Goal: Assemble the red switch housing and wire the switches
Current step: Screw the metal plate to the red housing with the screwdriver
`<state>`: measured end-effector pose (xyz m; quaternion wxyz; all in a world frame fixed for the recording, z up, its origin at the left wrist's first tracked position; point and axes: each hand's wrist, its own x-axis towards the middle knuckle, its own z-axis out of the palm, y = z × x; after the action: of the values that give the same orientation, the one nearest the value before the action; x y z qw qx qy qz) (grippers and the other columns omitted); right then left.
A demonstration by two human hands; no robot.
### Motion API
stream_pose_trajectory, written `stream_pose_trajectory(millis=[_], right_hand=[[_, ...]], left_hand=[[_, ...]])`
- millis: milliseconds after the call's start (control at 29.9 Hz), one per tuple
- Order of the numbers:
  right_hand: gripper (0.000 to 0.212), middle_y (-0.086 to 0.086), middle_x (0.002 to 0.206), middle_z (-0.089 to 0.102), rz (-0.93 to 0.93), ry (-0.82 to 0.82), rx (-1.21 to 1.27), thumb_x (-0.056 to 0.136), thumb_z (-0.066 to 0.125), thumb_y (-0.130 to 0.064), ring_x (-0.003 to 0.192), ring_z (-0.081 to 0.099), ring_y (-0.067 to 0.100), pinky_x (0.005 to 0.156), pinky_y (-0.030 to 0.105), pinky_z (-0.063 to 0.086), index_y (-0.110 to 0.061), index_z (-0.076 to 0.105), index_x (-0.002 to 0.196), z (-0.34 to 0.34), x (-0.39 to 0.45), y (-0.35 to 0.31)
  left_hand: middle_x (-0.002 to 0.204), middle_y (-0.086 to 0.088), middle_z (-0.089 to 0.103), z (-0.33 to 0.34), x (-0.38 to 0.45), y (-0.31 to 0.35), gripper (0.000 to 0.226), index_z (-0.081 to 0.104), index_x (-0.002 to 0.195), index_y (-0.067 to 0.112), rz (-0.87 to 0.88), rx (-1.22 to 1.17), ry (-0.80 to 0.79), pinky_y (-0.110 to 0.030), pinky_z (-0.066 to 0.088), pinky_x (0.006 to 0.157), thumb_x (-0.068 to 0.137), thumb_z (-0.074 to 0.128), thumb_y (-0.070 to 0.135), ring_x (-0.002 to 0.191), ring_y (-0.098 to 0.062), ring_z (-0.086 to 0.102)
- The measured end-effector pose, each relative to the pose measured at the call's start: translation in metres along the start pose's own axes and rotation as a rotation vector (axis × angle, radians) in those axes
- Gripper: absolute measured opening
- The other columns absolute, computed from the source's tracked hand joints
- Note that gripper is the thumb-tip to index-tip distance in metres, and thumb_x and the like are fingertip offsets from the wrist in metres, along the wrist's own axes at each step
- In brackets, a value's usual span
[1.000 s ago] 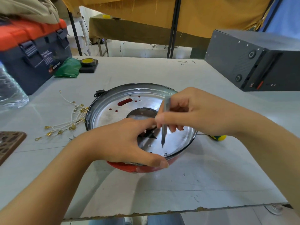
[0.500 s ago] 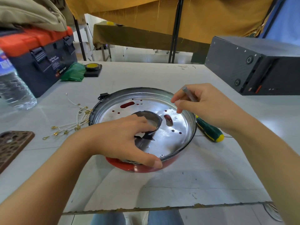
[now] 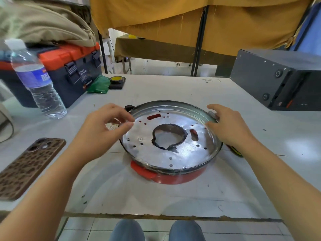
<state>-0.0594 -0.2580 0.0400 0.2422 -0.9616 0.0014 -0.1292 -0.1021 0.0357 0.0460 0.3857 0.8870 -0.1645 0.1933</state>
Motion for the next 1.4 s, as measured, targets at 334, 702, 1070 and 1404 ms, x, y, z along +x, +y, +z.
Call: stream_pose_trajectory(millis=[334, 702, 1070, 1404], right_hand=[[0.044, 0.011, 0.121, 0.064, -0.009, -0.037, -0.062, 0.087, 0.047, -0.003, 0.109, 0.055, 0.032, 0.083, 0.031, 0.041, -0.016, 0.057, 0.128, -0.006, -0.008, -0.001], [0.039, 0.009, 0.108, 0.065, 0.048, -0.066, 0.005, 0.087, 0.053, -0.012, 0.091, 0.053, 0.026, 0.074, 0.028, 0.037, -0.016, 0.057, 0.126, -0.007, -0.018, -0.005], [0.006, 0.000, 0.075, 0.056, 0.032, -0.181, 0.005, 0.085, 0.063, -0.021, 0.076, 0.051, 0.022, 0.054, 0.025, 0.034, -0.016, 0.062, 0.082, -0.012, 0.015, -0.011], [0.032, 0.003, 0.060, 0.032, 0.107, -0.215, 0.088, 0.085, 0.044, -0.004, 0.054, 0.026, 0.018, 0.049, 0.028, 0.019, -0.014, 0.027, 0.059, -0.014, 0.005, -0.003]], left_hand=[[0.090, -0.001, 0.066, -0.017, -0.029, -0.057, 0.018, 0.070, 0.086, 0.019, -0.263, 0.305, -0.095, -0.023, 0.041, 0.075, 0.082, 0.064, 0.002, 0.074, -0.011, 0.057], [0.087, -0.004, 0.054, 0.003, -0.019, -0.071, 0.012, 0.065, 0.073, 0.020, -0.270, 0.458, -0.100, -0.027, 0.034, 0.070, 0.082, 0.067, 0.012, 0.079, -0.022, 0.055], [0.074, 0.001, 0.061, -0.004, -0.011, -0.045, 0.008, 0.067, 0.078, 0.011, -0.142, 0.314, 0.075, -0.019, 0.029, 0.057, 0.084, 0.067, 0.006, 0.065, -0.007, 0.053], [0.072, 0.016, 0.063, -0.001, 0.000, 0.007, 0.013, 0.069, 0.082, 0.019, -0.045, 0.161, 0.117, 0.001, 0.037, 0.059, 0.085, 0.066, 0.007, 0.069, 0.011, 0.055]])
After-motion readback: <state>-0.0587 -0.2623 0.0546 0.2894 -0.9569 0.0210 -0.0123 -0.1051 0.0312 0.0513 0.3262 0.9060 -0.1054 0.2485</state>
